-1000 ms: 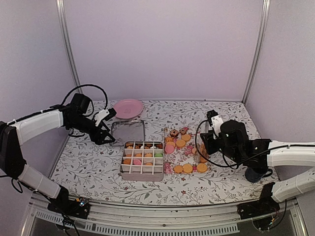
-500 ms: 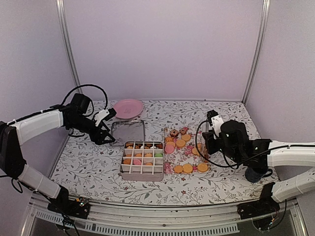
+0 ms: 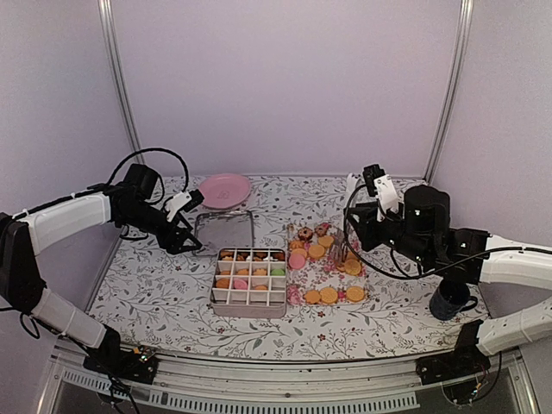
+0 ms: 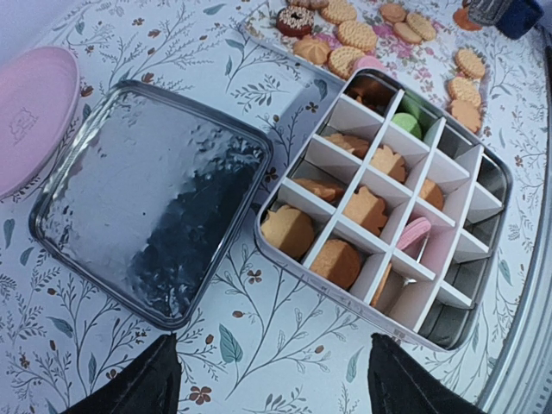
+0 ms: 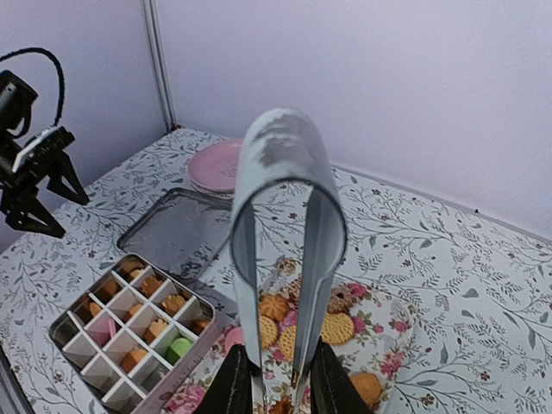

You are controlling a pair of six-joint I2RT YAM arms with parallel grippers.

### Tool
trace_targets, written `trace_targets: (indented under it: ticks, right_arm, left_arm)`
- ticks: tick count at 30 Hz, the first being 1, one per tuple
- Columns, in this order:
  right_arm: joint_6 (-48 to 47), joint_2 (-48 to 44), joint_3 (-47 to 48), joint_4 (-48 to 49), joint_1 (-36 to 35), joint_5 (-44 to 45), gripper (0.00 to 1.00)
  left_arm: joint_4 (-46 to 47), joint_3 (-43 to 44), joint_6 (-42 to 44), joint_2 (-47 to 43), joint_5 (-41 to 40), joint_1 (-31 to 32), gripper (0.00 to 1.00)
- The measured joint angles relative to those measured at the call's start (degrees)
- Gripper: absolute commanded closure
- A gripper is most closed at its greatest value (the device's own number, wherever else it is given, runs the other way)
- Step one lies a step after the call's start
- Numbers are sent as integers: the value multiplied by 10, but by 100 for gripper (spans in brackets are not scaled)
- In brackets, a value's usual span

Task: Pack the cookies
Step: Place the fake cookies in the empty pocket of the box.

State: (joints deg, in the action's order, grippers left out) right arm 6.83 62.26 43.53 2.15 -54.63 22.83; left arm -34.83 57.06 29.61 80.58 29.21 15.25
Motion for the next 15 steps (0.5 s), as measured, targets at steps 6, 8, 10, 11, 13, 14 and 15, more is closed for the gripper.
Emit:
trace_targets:
  ticks: [6,8,10,11,13,14,15]
  right_arm:
    - [28,62,63,59,-23,-74,100]
    - [39,93,77,82,-33,-101,100]
    - [53,122,83,106,-42,-124,100]
    - [59,133,84,115,-44,-132,100]
    - [72,159,84,134,-49,-150,100]
    - [77,171,84,141,-50,-157,100]
    - [81,179,84,146,-51,-161,100]
  left_arm:
    - [0,0,0,0,0,0,25]
    - [1,-2,0,0,0,0,25]
    - [2,-6,1,0,0,0,25]
    - [2,-7,2,0,-1,0,25]
    - [1,-10,3,0,-1,-1,25]
    - [1,-10,4,0,-1,-1,25]
    - [2,-11,4,0,-1,-1,25]
